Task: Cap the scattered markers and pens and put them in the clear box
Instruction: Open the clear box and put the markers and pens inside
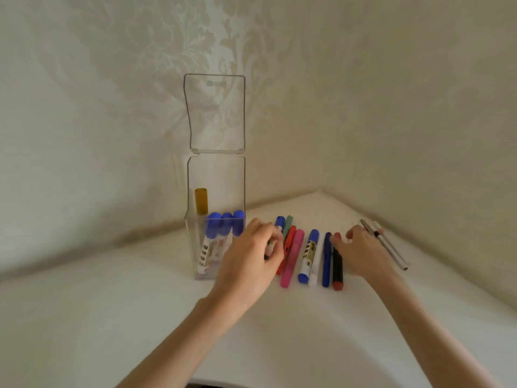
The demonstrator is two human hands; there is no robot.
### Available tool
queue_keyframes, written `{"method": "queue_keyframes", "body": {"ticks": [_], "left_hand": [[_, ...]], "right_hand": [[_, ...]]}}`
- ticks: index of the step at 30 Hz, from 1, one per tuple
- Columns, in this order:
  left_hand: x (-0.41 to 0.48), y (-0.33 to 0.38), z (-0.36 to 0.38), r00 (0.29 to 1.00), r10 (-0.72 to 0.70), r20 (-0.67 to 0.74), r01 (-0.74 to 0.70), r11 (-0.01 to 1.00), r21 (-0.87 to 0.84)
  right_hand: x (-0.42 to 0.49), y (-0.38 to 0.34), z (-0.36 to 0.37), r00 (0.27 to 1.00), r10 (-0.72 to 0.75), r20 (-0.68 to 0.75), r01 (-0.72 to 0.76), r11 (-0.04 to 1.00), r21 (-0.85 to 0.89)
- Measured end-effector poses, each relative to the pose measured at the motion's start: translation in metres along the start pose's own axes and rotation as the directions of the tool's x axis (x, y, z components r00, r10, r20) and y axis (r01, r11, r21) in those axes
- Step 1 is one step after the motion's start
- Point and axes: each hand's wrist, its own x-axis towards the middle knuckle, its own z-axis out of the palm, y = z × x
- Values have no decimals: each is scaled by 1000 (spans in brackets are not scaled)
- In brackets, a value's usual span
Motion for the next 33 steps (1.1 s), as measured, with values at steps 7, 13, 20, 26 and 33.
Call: {"method": "queue_keyframes", "body": {"ticks": [7,13,20,26,33], "left_hand": [[33,-14,70,913,-369,174,338,923,183],[51,-14,91,905,-391,167,323,888,328],[66,-10,99,859,-428,280,279,851,446],[74,-22,90,727,-535,430,423,842,334],[66,-24,95,709,-563,424,565,814,136]], "right_hand": [[2,-5,22,999,-30,32,32,996,-78],[12,-14,18,986,-5,168,10,999,-32],[21,-33,18,955,29,294,-60,993,97],[20,-34,20,938,16,347,-82,981,177],[12,-33,24,947,-10,320,-86,955,285]]}}
